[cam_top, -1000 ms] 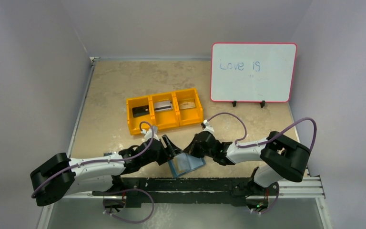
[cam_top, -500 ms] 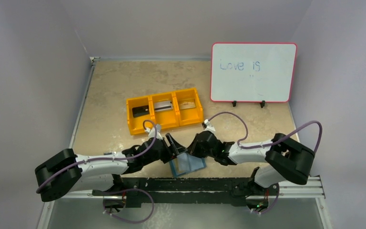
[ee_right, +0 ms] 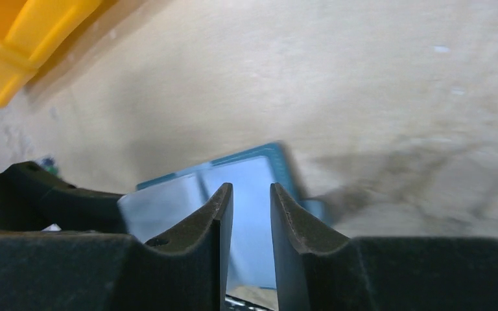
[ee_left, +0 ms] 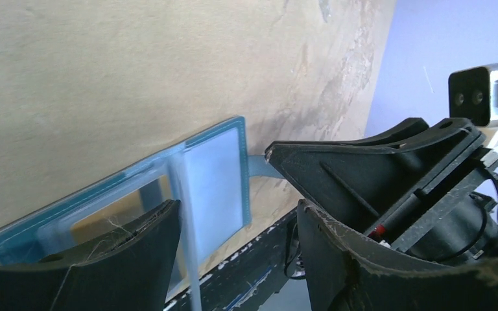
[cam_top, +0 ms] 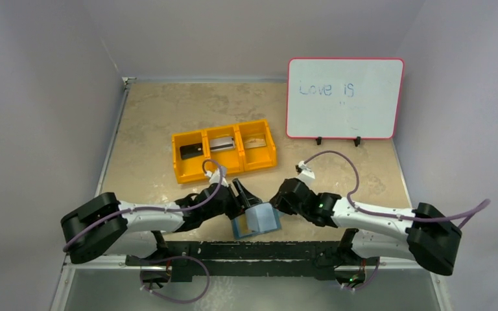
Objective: Take the credit cards out of the card holder
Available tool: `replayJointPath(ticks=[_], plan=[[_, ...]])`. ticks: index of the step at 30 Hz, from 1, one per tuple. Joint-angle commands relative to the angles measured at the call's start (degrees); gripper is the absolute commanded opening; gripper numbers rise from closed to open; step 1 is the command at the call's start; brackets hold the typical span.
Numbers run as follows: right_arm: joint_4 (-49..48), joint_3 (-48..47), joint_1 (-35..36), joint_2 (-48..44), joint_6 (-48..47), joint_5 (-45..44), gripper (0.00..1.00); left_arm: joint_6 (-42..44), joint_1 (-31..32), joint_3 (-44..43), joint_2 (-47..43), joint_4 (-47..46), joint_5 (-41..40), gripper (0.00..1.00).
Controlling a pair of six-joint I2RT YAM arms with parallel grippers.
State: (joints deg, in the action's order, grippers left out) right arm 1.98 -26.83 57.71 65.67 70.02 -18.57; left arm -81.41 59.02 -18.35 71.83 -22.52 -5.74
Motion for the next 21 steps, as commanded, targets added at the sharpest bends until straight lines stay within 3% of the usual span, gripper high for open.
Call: replayJointPath(ticks=[1, 10, 16, 21], plan=[[15.42, -1.54, -0.16, -5.83, 6.54, -9.34, 0.3, 1.59, 0.67, -5.01, 3.07, -4.62, 2.39, 0.64], [23.56, -1.93, -0.14, -17.97, 5.81, -13.73, 0.29, 1.42, 1.47, -9.23, 14.47, -9.65, 3.85, 0.64], [17.7, 1.45, -0.11, -26.95, -0.44, -9.75, 0.29, 1.42, 2.04, -10.91, 19.95, -10.89, 3.47, 0.62], [8.05, 6.85, -0.14, -33.43, -3.95, -3.19, 0.29, 4.06, 2.15, -11.93, 14.57, -6.36, 0.95, 0.62]])
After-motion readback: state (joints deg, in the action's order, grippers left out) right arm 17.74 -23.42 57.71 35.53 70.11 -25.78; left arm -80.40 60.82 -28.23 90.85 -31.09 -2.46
